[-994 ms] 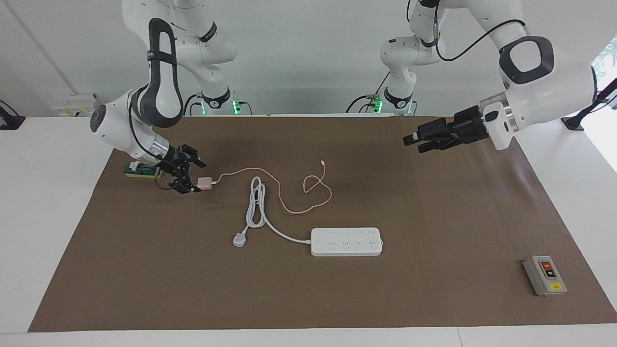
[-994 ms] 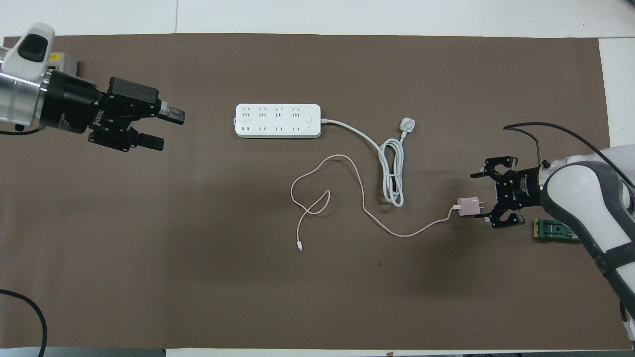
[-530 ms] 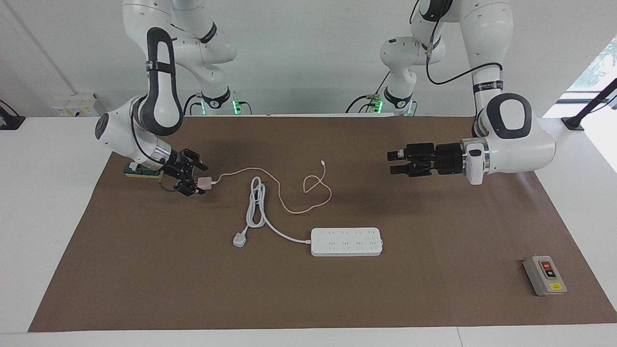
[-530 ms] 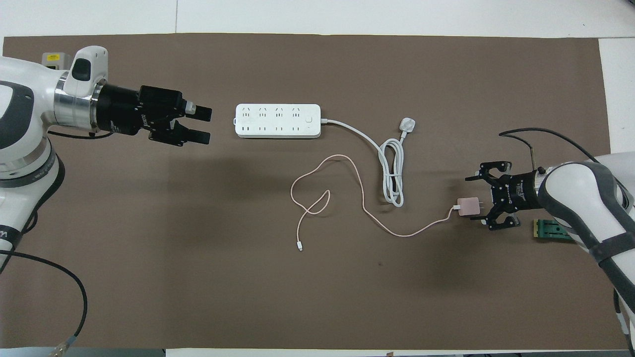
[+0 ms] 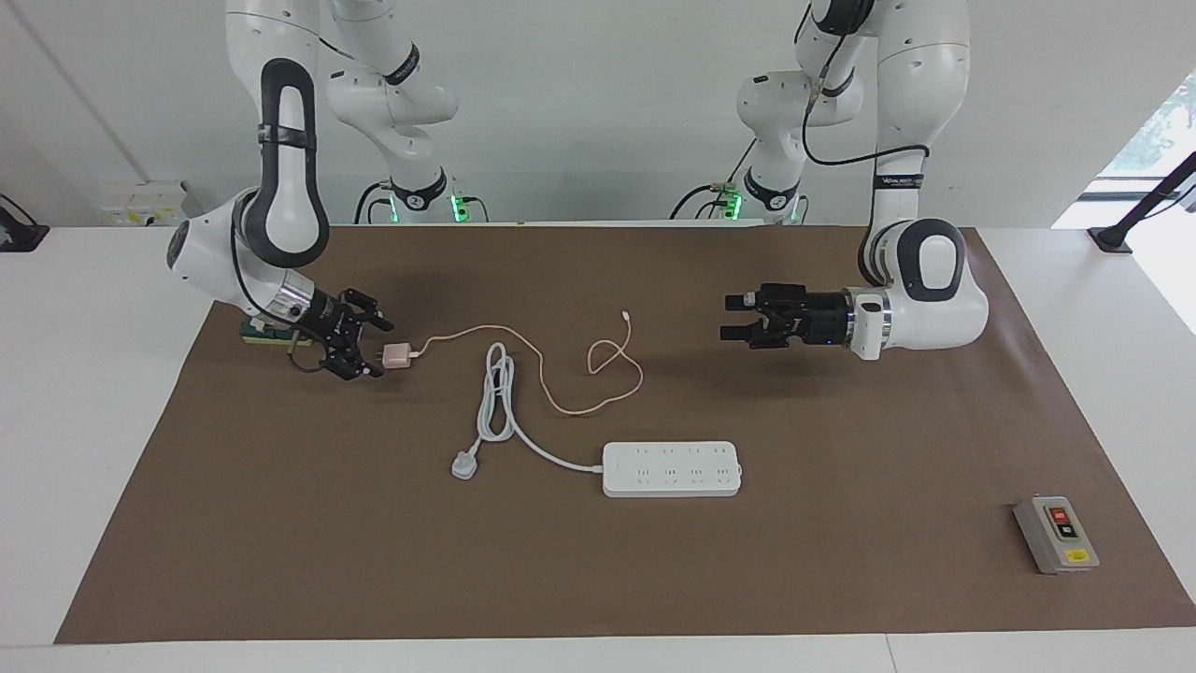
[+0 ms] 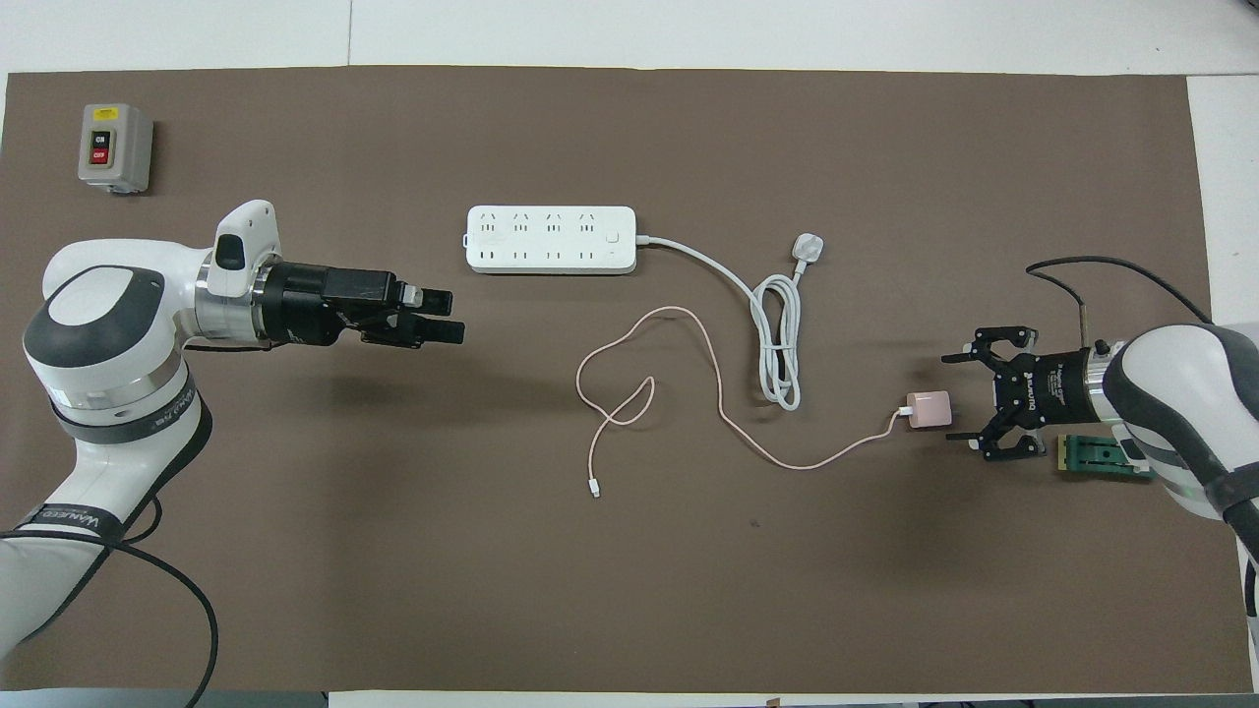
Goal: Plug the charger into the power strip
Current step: 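Grasp the pink charger with the right gripper while the left gripper advances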
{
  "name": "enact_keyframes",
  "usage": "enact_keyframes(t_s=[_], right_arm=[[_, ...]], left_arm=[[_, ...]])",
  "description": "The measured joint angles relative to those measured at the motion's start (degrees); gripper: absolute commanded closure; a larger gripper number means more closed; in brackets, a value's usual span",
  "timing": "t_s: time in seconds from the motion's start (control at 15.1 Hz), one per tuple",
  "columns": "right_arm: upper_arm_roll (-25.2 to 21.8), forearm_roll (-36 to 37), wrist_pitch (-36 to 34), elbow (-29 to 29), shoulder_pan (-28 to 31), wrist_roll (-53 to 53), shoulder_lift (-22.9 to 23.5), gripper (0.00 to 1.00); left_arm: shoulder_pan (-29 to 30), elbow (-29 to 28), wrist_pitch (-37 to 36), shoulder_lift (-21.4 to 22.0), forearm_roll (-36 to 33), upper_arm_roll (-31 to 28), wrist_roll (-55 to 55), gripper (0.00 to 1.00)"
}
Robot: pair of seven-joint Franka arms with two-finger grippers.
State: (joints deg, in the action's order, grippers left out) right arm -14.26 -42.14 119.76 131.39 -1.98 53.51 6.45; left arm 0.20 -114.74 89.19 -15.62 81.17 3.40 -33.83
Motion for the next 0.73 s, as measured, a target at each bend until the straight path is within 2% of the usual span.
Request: enact_keyframes(t_s=[0.33,0.73], right_arm=[[0.0,-1.9,0.0,1.2,0.1,-2.0,0.5,0.0],[0.0,-2.0,0.0,2.6,1.4,-7.4,1.8,0.0]], left_arm=[[-2.5,-2.5,1.1,0.4,5.4,0.1,-4.1,0.0],[-9.6,-3.6,11.3,0.3,13.4,0.2,-5.9,0.0]])
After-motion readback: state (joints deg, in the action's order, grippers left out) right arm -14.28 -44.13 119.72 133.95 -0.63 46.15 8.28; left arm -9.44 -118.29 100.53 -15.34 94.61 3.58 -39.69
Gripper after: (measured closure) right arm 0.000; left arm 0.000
